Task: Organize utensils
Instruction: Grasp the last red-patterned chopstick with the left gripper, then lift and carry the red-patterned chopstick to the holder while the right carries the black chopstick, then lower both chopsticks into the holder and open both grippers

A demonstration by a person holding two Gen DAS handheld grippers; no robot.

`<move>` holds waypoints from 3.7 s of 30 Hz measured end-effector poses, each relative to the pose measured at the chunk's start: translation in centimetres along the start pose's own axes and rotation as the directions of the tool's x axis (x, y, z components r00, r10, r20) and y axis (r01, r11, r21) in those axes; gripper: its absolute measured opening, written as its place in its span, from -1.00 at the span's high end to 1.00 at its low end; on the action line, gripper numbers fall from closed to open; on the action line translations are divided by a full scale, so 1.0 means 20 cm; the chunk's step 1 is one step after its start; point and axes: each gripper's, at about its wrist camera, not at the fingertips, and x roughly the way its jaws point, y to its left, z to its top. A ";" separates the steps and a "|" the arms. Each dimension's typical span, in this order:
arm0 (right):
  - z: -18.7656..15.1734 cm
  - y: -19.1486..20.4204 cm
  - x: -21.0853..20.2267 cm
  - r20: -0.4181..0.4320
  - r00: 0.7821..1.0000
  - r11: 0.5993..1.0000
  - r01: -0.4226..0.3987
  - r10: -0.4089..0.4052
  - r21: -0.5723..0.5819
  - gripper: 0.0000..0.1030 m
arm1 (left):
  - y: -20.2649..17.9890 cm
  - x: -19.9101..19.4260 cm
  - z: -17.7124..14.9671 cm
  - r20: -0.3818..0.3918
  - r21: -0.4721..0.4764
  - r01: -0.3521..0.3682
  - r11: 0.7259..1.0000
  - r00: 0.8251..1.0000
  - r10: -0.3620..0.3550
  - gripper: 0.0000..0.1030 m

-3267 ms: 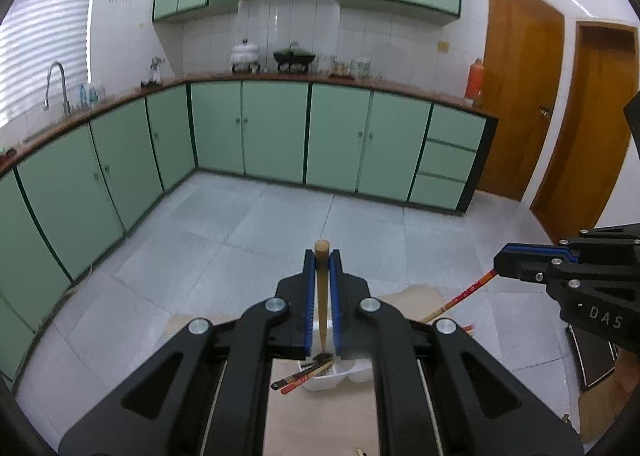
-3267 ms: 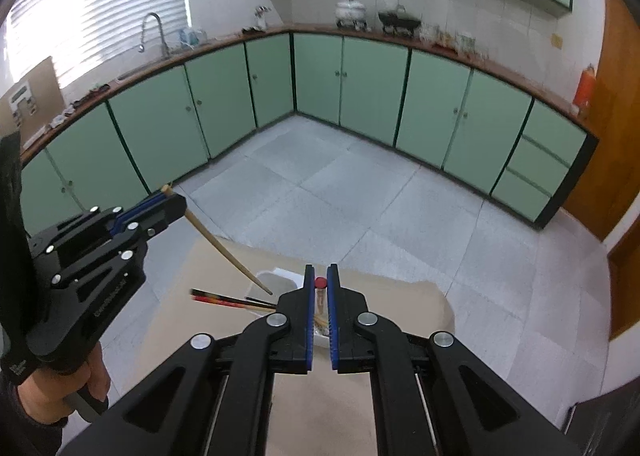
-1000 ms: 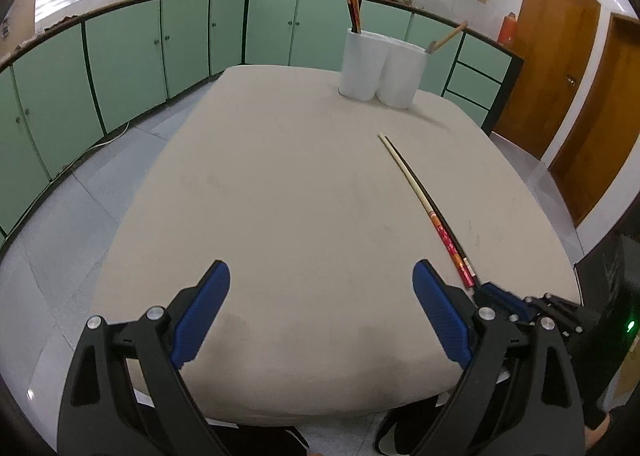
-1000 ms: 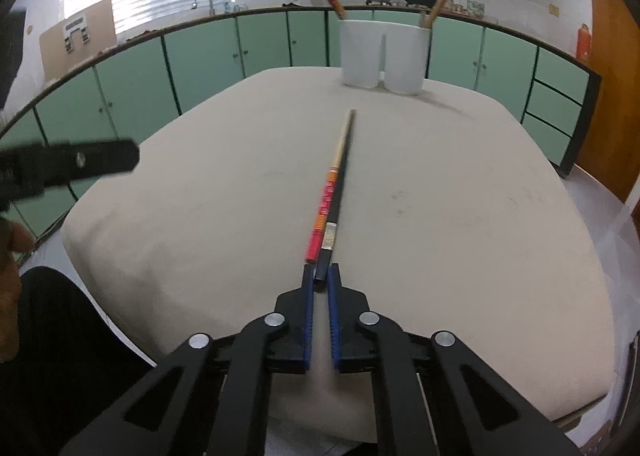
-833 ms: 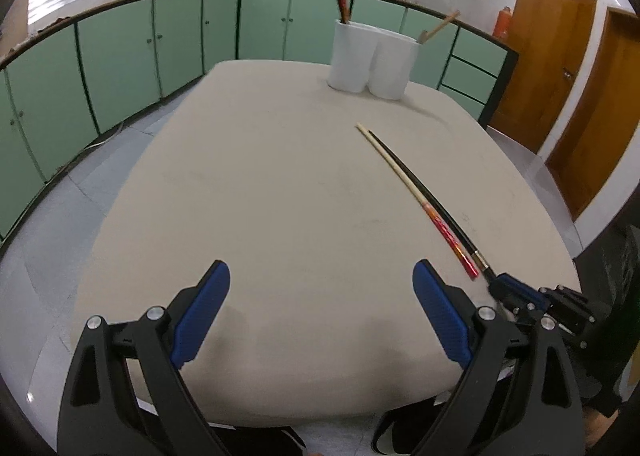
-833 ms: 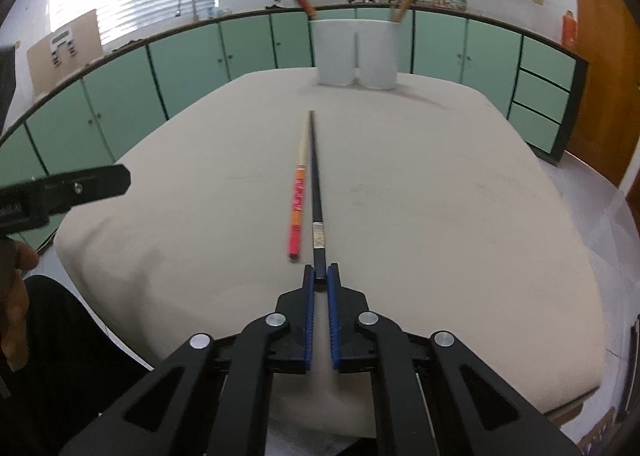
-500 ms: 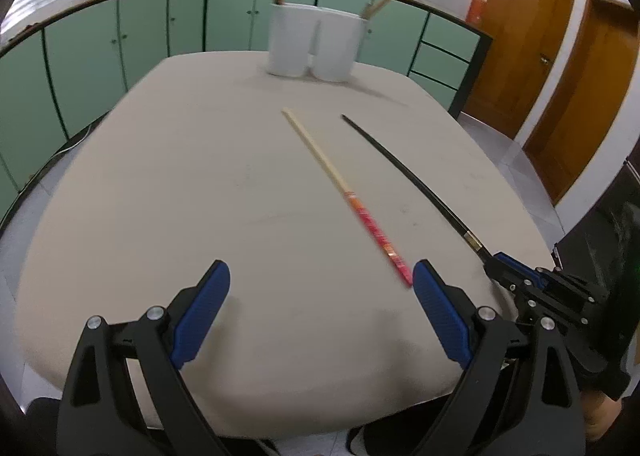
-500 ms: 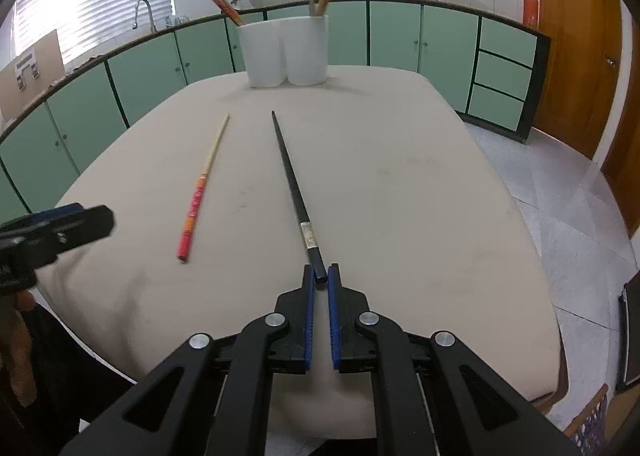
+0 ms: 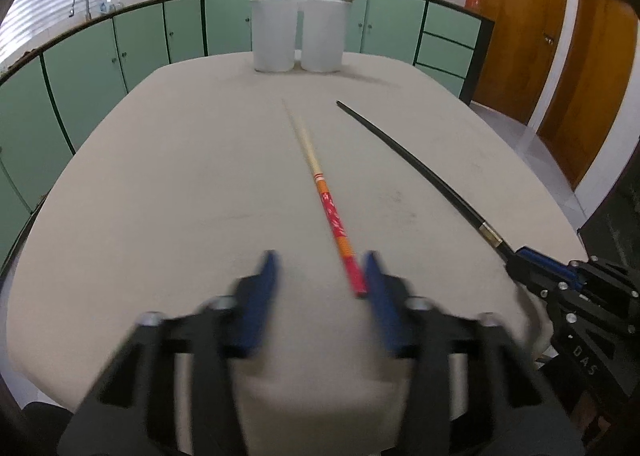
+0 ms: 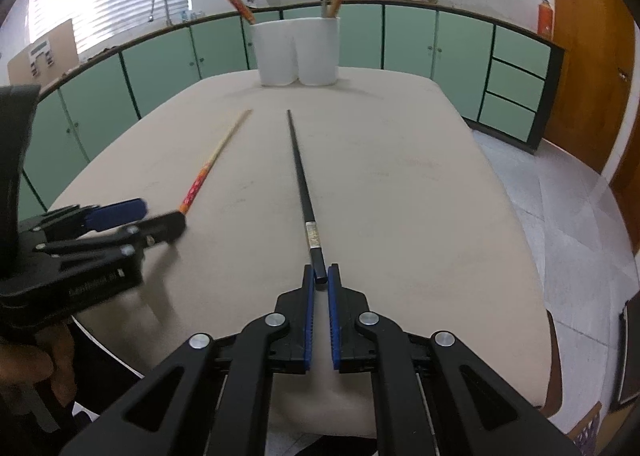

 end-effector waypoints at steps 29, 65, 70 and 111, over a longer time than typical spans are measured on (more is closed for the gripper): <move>-0.01 0.16 0.04 0.040 0.999 1.000 0.008 -0.007 -0.011 0.85 | 0.17 -0.05 -0.09 0.085 0.015 0.064 0.998 0.994 -0.065 0.64; 1.09 0.22 -0.37 -0.036 0.996 0.982 -0.088 0.083 -0.169 0.88 | 0.45 -0.54 0.74 0.007 -0.044 0.169 0.985 0.986 -0.169 0.90; 1.26 0.24 -0.29 -0.112 0.991 0.976 -0.099 0.078 -0.192 0.88 | 0.44 -0.49 0.91 -0.040 0.002 0.176 0.984 0.984 -0.176 0.90; 2.36 0.14 -0.25 -0.041 0.999 0.995 -0.027 0.023 -0.096 0.88 | 0.42 -0.45 2.12 0.131 -0.018 0.115 0.993 0.985 -0.112 0.90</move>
